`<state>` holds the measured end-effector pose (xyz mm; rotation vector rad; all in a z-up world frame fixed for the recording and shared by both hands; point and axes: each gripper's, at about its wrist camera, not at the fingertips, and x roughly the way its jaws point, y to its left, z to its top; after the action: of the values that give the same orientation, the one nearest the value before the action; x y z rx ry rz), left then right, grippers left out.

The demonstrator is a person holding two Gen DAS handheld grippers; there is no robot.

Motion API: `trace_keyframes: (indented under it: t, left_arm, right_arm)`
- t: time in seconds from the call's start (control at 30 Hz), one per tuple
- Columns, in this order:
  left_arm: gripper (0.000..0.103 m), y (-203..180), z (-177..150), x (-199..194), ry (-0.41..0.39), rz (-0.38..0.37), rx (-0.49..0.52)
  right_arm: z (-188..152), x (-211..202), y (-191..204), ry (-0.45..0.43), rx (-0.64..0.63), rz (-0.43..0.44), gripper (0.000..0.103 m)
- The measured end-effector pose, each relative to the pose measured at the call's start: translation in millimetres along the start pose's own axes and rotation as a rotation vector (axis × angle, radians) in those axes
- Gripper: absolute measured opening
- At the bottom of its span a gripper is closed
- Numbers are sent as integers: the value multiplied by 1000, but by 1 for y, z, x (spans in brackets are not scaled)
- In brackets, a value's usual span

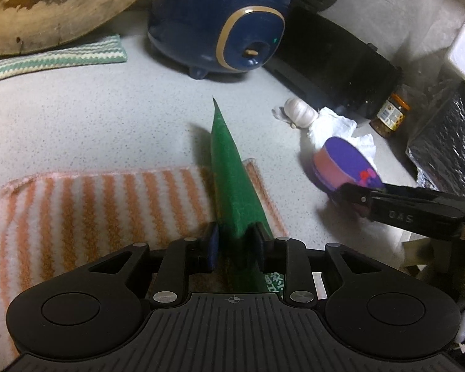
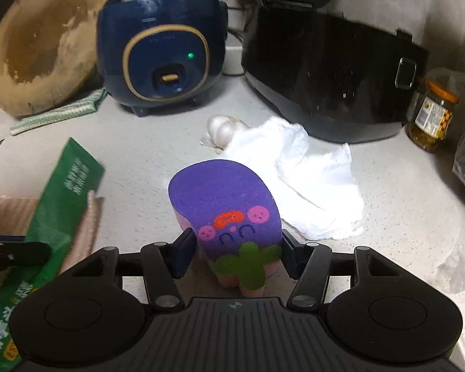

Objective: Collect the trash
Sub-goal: 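Grasp the purple face-printed sponge with the right tool and lift it, then lower the wrapper and sponge into the green bin and open both tools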

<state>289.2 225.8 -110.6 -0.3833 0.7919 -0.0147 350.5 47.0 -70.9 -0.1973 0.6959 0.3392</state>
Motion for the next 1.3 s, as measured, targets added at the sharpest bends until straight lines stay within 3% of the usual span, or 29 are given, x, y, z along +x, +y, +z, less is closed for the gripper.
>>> trace_keyframes:
  t: [0.2,0.33,0.47,0.53,0.63,0.73,0.9,1.0,1.1,1.3]
  left_arm:
    - [22,2,-2,-2,-17,-16,-4]
    - [13,2,-5,-15,-89,-58,-26]
    - [12,-16,-2,-26,-125,-145,-17]
    - [12,-35,1,-28,-119,-234,-2]
    - [12,-72,-1,-22,-38,-373,58]
    - [12,-109,-22,-7,95,-471,126]
    - [12,-157,-69,40,370,-550,168]
    - [12,-177,-97,71,491,-539,167]
    - [12,-187,-140,111,588,-465,93]
    - [12,-166,-242,196,747,-167,-158]
  right_arm:
    - [-2,-36,-2,-59,48,39,56]
    - [-18,-68,-21,-86,135,25,56]
    - [-47,-99,-51,-91,227,-52,56]
    - [-65,-112,-67,-78,273,-105,56]
    - [-93,-125,-89,-49,336,-159,56]
    - [-122,-136,-106,-19,405,-201,56]
    - [-170,-144,-131,62,517,-275,56]
    - [-198,-151,-142,100,553,-309,56]
    - [-230,-152,-151,152,558,-315,56]
    - [-291,-117,-174,329,538,-115,56]
